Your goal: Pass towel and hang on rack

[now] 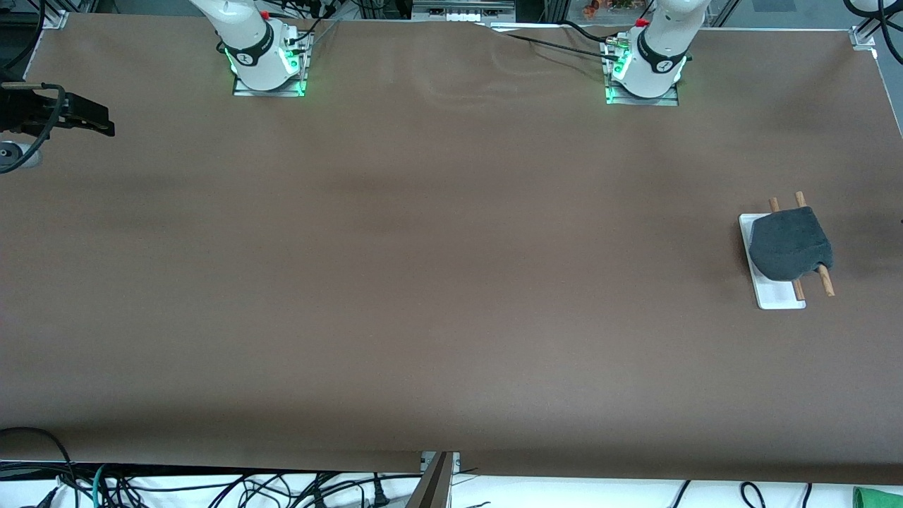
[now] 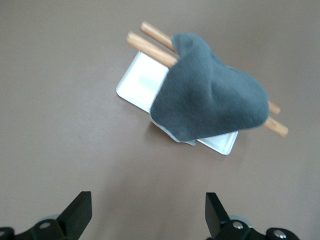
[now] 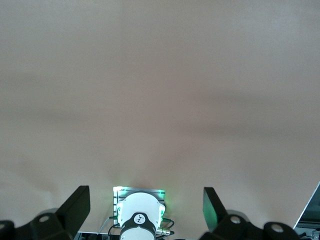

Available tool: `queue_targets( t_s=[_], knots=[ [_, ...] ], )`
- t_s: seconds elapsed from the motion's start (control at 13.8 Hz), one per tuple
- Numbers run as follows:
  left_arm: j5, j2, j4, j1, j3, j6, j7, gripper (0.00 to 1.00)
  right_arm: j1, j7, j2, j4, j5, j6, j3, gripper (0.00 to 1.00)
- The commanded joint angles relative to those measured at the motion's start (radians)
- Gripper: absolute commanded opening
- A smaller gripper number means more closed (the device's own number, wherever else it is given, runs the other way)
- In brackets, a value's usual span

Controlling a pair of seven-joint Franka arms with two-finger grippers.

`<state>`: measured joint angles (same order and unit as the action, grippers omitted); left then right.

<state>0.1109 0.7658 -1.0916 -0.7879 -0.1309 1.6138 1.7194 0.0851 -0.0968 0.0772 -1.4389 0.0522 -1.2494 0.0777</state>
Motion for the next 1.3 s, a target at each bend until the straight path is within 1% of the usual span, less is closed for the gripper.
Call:
queue_targets(
  t_s=[0.0, 0.07, 0.29, 0.43, 0.58, 0.8, 0.87, 0.94, 1.16, 1.23],
  knots=[
    [-0.063, -0.051, 0.019, 0.079, 0.008, -0.002, -0.136, 1.00, 0.005, -0.018, -0.007, -0.005, -0.012, 0.005, -0.002, 1.00],
    [-0.089, -0.066, 0.018, 0.104, 0.001, -0.006, -0.206, 1.00, 0.005, -0.017, -0.007, -0.005, -0.012, 0.005, -0.002, 1.00],
    [-0.111, -0.117, 0.016, 0.165, 0.001, -0.012, -0.348, 1.00, 0.002, -0.017, -0.005, -0.005, -0.014, 0.004, -0.001, 1.00],
    [-0.131, -0.152, 0.013, 0.203, -0.004, -0.055, -0.478, 1.00, 0.002, -0.020, -0.005, -0.003, -0.014, -0.001, -0.001, 1.00],
    [-0.137, -0.181, 0.013, 0.265, -0.004, -0.119, -0.610, 1.00, 0.004, -0.021, 0.009, 0.006, -0.012, -0.002, -0.002, 1.00],
    [-0.160, -0.220, 0.012, 0.352, -0.006, -0.161, -0.777, 1.00, 0.004, -0.021, 0.023, 0.028, -0.014, 0.002, -0.001, 1.00],
    [-0.157, -0.247, 0.001, 0.398, 0.005, -0.172, -0.844, 1.00, 0.002, -0.020, 0.023, 0.028, -0.014, 0.002, 0.001, 1.00],
    [-0.157, -0.279, -0.029, 0.458, 0.016, -0.187, -0.919, 1.00, 0.002, -0.020, 0.023, 0.028, -0.014, 0.002, 0.001, 1.00],
    [-0.157, -0.426, -0.181, 0.562, 0.028, -0.189, -1.178, 1.00, 0.002, -0.020, 0.030, 0.028, -0.012, 0.002, 0.001, 1.00],
    [-0.157, -0.457, -0.210, 0.597, 0.028, -0.189, -1.263, 1.00, 0.002, -0.021, 0.030, 0.028, -0.012, 0.002, 0.001, 1.00]
  ],
)
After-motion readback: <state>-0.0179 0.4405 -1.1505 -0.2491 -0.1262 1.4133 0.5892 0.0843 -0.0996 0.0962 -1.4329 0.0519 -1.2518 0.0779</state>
